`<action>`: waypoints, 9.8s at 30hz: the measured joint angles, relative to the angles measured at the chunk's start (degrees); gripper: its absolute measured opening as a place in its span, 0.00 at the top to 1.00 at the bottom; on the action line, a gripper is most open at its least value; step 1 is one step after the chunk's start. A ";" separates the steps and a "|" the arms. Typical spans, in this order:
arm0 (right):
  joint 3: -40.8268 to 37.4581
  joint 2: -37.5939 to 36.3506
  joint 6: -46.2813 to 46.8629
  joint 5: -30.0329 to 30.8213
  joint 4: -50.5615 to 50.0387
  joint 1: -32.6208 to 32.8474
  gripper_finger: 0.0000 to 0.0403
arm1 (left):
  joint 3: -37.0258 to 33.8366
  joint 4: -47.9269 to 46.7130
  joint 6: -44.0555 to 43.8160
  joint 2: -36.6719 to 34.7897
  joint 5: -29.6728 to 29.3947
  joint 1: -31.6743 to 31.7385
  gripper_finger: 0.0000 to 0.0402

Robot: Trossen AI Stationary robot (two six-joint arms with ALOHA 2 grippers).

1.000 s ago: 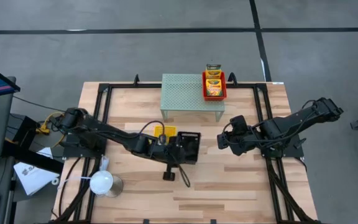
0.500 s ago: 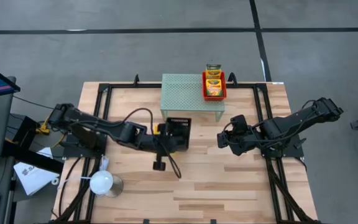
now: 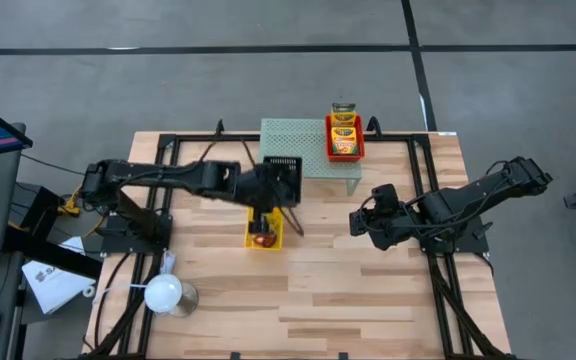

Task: Pick & Place Office Desk Supplies
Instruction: Put the black bin on the shelf

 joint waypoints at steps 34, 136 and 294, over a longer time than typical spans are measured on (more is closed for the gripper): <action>0.00 0.00 2.50 1.15 -0.20 -1.24 0.55 | -0.11 4.45 19.55 5.18 6.62 16.14 1.00; 0.00 -0.02 -1.00 -0.28 -2.57 -4.55 0.55 | 0.00 22.22 -15.95 12.40 -5.01 15.79 0.83; -0.01 -0.01 -0.54 -3.91 -7.59 -9.51 0.55 | 9.42 19.90 27.34 17.66 23.73 33.65 0.99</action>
